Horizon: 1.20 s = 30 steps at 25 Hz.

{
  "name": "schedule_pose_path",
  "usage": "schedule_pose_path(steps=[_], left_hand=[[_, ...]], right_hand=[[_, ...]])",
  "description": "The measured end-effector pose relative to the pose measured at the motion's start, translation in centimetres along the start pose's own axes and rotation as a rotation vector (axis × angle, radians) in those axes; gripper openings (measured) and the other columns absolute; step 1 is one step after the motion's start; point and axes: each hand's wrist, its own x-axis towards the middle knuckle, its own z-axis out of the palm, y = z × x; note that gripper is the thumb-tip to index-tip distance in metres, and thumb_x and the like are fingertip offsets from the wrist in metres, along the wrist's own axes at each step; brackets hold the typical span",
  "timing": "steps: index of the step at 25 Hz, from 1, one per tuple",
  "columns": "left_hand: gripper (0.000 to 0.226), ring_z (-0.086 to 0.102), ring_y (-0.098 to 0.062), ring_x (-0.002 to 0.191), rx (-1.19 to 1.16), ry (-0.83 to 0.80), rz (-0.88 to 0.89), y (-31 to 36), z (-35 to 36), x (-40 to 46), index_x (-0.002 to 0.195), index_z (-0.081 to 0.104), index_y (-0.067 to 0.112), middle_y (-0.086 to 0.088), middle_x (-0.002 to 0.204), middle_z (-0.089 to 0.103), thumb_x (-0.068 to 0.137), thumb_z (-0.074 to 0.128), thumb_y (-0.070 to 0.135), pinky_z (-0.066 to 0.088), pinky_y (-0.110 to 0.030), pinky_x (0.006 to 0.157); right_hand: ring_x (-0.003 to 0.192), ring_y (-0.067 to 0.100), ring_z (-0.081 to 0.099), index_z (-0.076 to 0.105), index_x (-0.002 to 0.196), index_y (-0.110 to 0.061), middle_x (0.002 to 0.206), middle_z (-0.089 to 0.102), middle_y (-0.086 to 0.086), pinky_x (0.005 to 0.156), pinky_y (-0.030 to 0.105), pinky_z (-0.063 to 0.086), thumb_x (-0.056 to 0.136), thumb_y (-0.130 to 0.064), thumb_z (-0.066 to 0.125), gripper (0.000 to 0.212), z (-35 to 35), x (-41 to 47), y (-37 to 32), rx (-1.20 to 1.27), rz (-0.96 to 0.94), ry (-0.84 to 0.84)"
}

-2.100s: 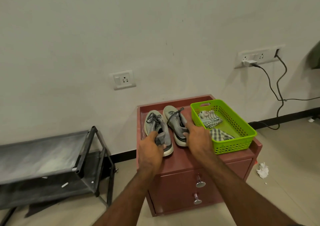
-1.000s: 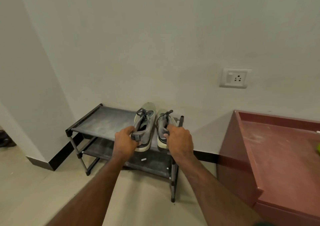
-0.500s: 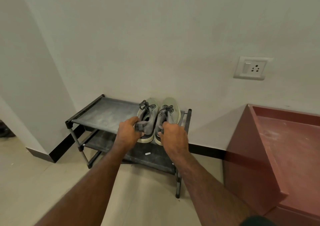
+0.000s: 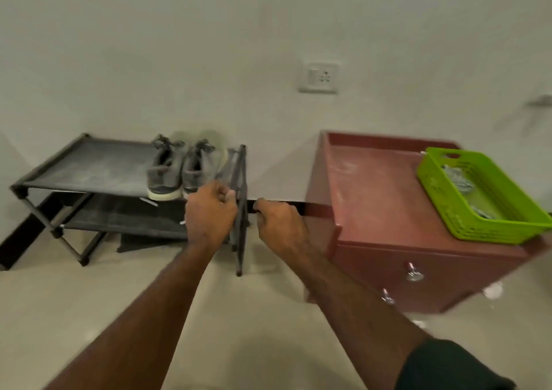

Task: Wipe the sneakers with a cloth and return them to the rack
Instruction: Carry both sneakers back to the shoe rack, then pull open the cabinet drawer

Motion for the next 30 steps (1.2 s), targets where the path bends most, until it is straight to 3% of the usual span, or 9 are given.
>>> schedule_pose_path(steps=[3,7,9,11,13,15,18,22,30], left_hand=[[0.017,0.065,-0.013,0.069,0.050,-0.364,0.145,6.0,4.6,-5.2,0.072,0.064,0.024,0.009,0.067,0.065,0.083,0.071,0.035,0.056,-0.030,0.070],[0.011,0.067,-0.018,0.078,0.066,-0.537,0.185,10.8,8.7,-11.0,0.082,0.068,0.022,0.006,0.079,0.070,0.082,0.072,0.032,0.057,-0.033,0.072],[0.020,0.067,-0.019,0.094,0.140,-0.559,0.250,10.9,10.1,-13.2,0.106,0.069,0.022,0.002,0.101,0.073,0.088,0.069,0.031,0.056,-0.036,0.080],[0.035,0.067,-0.021,0.104,0.169,-0.561,0.312,10.6,10.9,-14.1,0.126,0.063,0.023,-0.001,0.116,0.072,0.092,0.067,0.029,0.054,-0.037,0.085],[0.044,0.065,-0.024,0.106,0.266,-0.607,0.371,10.4,11.3,-14.4,0.137,0.055,0.024,-0.004,0.123,0.069,0.094,0.064,0.027,0.054,-0.038,0.084],[0.051,0.064,-0.028,0.105,0.353,-0.631,0.424,10.1,11.8,-14.1,0.144,0.046,0.024,-0.007,0.128,0.065,0.095,0.063,0.027,0.054,-0.040,0.084],[0.061,0.064,-0.029,0.110,0.386,-0.666,0.418,9.4,12.5,-13.9,0.150,0.039,0.022,-0.009,0.132,0.064,0.096,0.064,0.029,0.055,-0.044,0.092],[0.062,0.062,-0.027,0.119,0.355,-0.691,0.420,9.7,13.1,-14.5,0.154,0.035,0.017,-0.010,0.137,0.062,0.098,0.061,0.027,0.051,-0.043,0.100],[0.062,0.058,-0.027,0.125,0.327,-0.734,0.446,8.4,13.4,-14.8,0.151,0.035,0.017,-0.008,0.144,0.056,0.096,0.063,0.024,0.050,-0.043,0.101]], right_hand=[[0.069,0.036,0.063,0.058,0.085,-0.012,0.077,0.065,0.010,0.057,0.042,0.053,0.087,-0.010,0.054,0.004,-4.2,-7.6,5.9,-0.098,-0.014,-0.067],[0.073,0.040,0.064,0.053,0.081,-0.015,0.080,0.067,0.014,0.059,0.041,0.049,0.084,-0.018,0.055,0.005,-9.5,-16.5,15.5,-0.273,0.213,-0.169],[0.085,0.038,0.065,0.059,0.088,-0.016,0.089,0.067,0.011,0.067,0.040,0.049,0.086,-0.020,0.056,0.005,-10.8,-19.4,19.9,-0.279,0.420,-0.189],[0.102,0.035,0.064,0.062,0.114,-0.020,0.110,0.063,0.011,0.083,0.038,0.052,0.088,-0.021,0.060,0.027,-10.4,-21.1,22.9,-0.246,0.566,-0.260],[0.114,0.035,0.057,0.046,0.141,-0.026,0.124,0.053,0.013,0.096,0.041,0.050,0.091,-0.026,0.060,0.052,-9.1,-22.2,24.4,-0.225,0.643,-0.378],[0.117,0.038,0.055,0.030,0.150,-0.025,0.129,0.047,0.014,0.098,0.043,0.048,0.093,-0.028,0.059,0.064,-7.5,-22.7,25.1,-0.240,0.666,-0.427],[0.115,0.040,0.055,0.032,0.149,-0.019,0.135,0.041,0.014,0.096,0.044,0.049,0.092,-0.022,0.058,0.062,-5.9,-22.2,25.9,-0.205,0.644,-0.351],[0.109,0.038,0.058,0.044,0.136,-0.027,0.126,0.047,0.010,0.088,0.049,0.053,0.084,-0.021,0.069,0.059,-5.4,-21.1,26.0,-0.091,0.701,-0.226],[0.107,0.031,0.059,0.059,0.121,-0.012,0.114,0.058,0.011,0.086,0.042,0.053,0.092,-0.010,0.054,0.029,-7.9,-23.5,21.6,-0.232,0.733,-0.347]])
